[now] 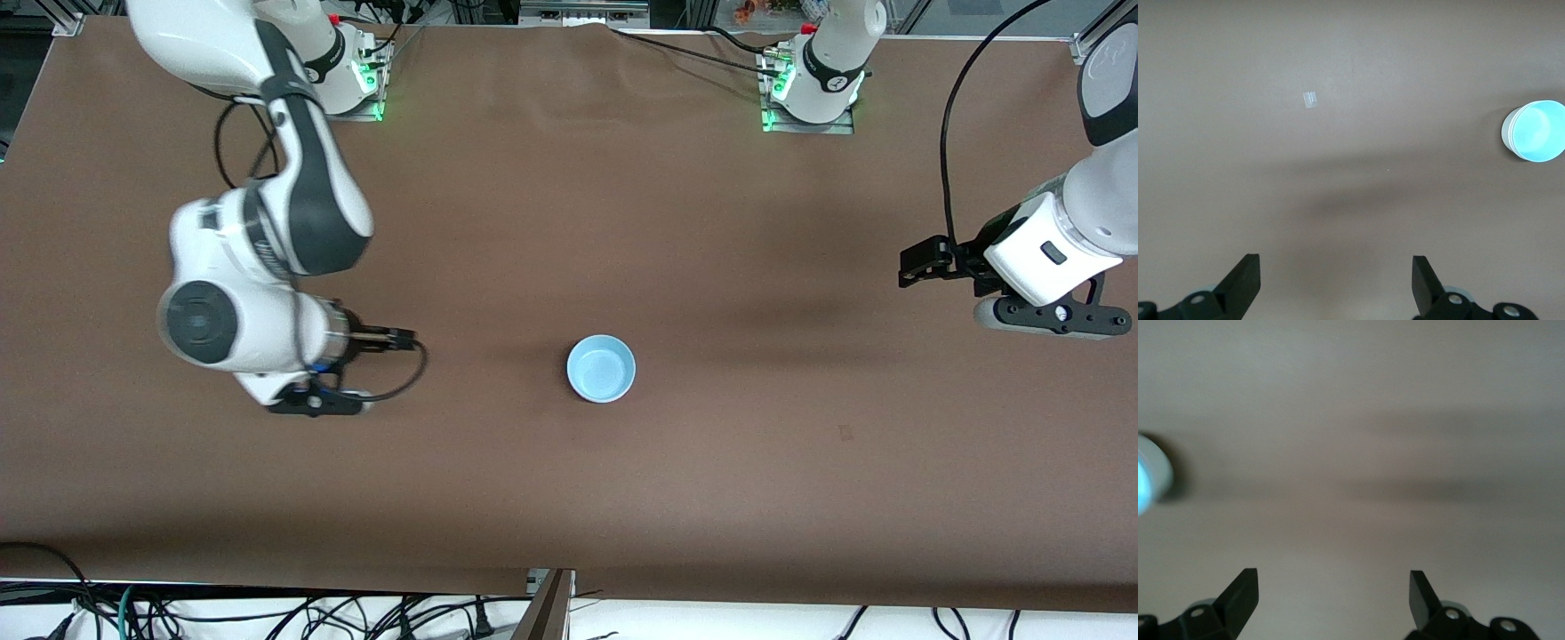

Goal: Stack pink and blue bowls on white bowl

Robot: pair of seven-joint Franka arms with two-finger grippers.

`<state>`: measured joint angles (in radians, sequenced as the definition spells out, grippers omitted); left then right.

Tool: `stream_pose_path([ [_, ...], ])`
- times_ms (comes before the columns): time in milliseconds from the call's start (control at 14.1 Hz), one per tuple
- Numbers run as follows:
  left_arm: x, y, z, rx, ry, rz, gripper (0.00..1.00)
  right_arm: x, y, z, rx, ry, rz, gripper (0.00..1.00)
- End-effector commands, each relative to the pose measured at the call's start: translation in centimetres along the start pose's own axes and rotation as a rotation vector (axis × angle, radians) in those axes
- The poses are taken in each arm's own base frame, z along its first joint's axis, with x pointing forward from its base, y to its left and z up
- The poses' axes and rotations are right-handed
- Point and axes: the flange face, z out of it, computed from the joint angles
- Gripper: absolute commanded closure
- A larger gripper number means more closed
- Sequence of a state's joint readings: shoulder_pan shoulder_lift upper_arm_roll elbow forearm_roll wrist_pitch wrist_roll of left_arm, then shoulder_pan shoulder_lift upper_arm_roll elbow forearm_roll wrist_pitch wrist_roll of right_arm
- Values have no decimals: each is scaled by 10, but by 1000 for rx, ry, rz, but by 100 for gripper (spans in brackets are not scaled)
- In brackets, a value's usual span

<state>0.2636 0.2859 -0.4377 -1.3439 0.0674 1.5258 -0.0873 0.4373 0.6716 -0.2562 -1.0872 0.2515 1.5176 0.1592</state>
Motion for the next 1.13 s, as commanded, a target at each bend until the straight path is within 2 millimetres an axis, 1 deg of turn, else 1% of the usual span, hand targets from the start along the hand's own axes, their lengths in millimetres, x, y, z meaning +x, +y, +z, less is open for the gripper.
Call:
stream_pose_path([
  [0,-1,-4,-4,-11,41,16,0,-23,56,-45,-29,-29,-77,0],
  [71,1,-6,-4,-11,53,14,0,-33,74,-64,-17,-18,-62,0],
  [142,1,-7,-3,-7,53,13,0,-42,103,-75,8,-26,-22,0],
  [212,1,-6,-2,-6,52,14,0,-53,125,-83,27,-35,-3,0],
  [283,1,-6,-2,-6,52,14,0,-66,144,-98,13,-23,10,0],
  [354,1,-5,-2,-6,52,16,0,-82,159,-117,-10,5,17,0],
  [425,1,-6,-2,-6,52,14,1,-102,173,-143,-34,49,26,0],
  [496,1,-6,-2,-6,52,14,1,-118,175,-159,-38,76,23,0],
  [567,1,-6,-2,-6,50,14,0,-136,180,-177,-32,109,28,0],
  [638,1,-4,-4,-5,55,17,0,-149,183,-181,-32,113,30,0],
  [708,1,-5,-4,-5,57,15,0,-154,192,-174,-36,115,44,0],
  [779,3,-5,-3,-5,55,15,0,-158,193,-171,-53,130,36,0],
  [850,3,-4,-2,-4,54,17,0,-166,188,-170,-59,132,19,0],
  [921,2,-4,-2,-4,52,15,0,-170,181,-169,-67,130,12,0],
  [1062,2,-4,-2,-4,52,15,0,-172,161,-167,-120,123,0,0],
])
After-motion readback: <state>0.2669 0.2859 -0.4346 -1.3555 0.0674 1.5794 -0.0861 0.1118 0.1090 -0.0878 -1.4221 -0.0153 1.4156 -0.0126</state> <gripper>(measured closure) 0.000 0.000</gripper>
